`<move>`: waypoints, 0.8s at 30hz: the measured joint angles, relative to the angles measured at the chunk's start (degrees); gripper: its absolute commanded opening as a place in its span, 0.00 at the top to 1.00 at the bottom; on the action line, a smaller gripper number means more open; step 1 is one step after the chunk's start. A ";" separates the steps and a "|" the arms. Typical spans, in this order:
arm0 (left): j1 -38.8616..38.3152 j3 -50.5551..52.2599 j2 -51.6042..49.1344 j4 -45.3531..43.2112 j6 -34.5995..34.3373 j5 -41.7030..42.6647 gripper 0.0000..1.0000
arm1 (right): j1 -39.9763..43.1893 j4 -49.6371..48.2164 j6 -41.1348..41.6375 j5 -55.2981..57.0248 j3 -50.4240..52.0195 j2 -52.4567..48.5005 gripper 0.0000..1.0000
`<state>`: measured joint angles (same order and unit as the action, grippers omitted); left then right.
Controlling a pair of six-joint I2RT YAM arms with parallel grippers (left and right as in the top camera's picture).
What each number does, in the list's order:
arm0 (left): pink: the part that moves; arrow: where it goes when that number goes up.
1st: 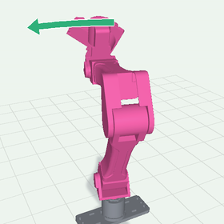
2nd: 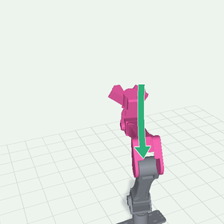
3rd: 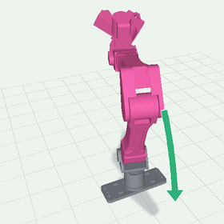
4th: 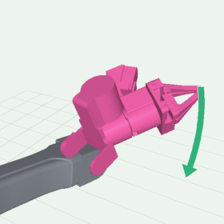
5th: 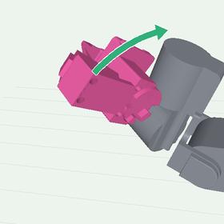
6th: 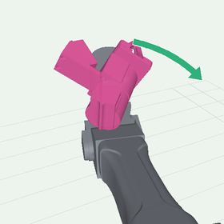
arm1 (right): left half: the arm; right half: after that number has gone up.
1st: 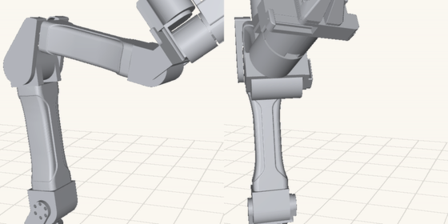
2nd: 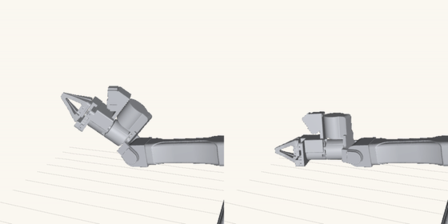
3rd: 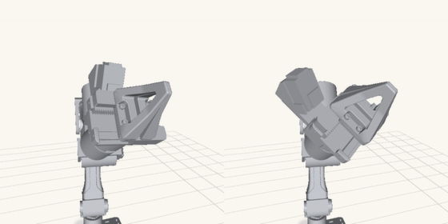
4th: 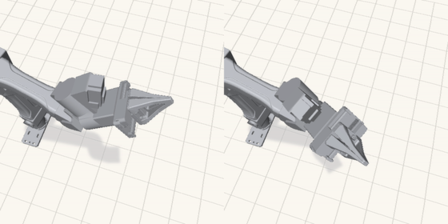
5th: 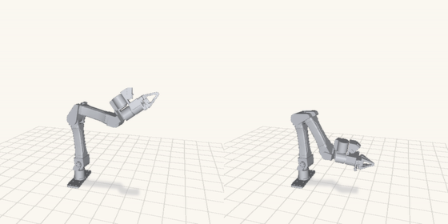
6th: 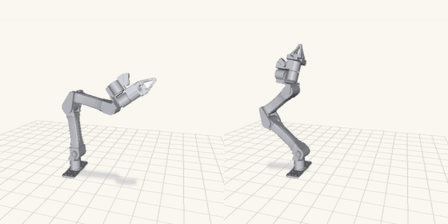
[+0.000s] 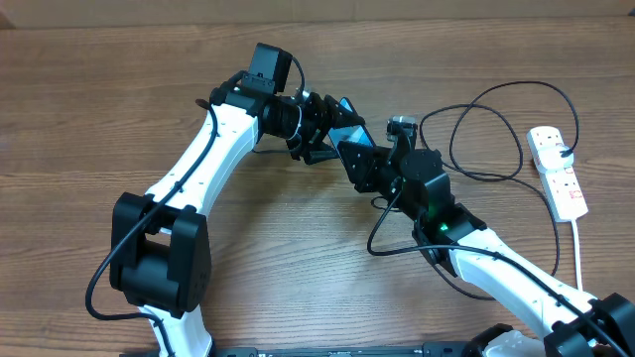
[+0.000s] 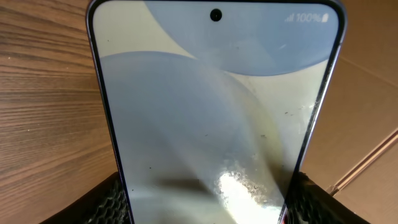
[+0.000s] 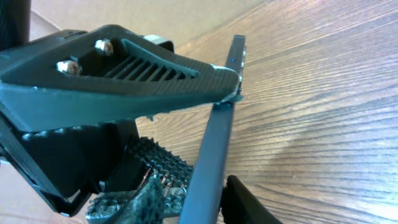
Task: Plug charger to phone and switch on socket
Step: 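Grasp the phone's top edge with the right gripper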
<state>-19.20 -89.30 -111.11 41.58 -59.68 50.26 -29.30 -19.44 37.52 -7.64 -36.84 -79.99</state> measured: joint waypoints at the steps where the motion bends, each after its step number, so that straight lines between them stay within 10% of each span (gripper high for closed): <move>1: 0.00 0.00 0.00 0.00 -0.02 0.00 0.57 | 0.00 0.15 -0.11 0.15 0.00 -0.02 0.75; 24: 0.13 -0.07 0.00 0.22 0.02 -0.24 0.54 | 0.39 0.98 0.02 1.68 0.00 -0.44 0.96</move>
<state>-19.07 -89.36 -111.11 41.80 -59.66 50.02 -28.91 -18.46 37.54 -5.96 -36.84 -80.42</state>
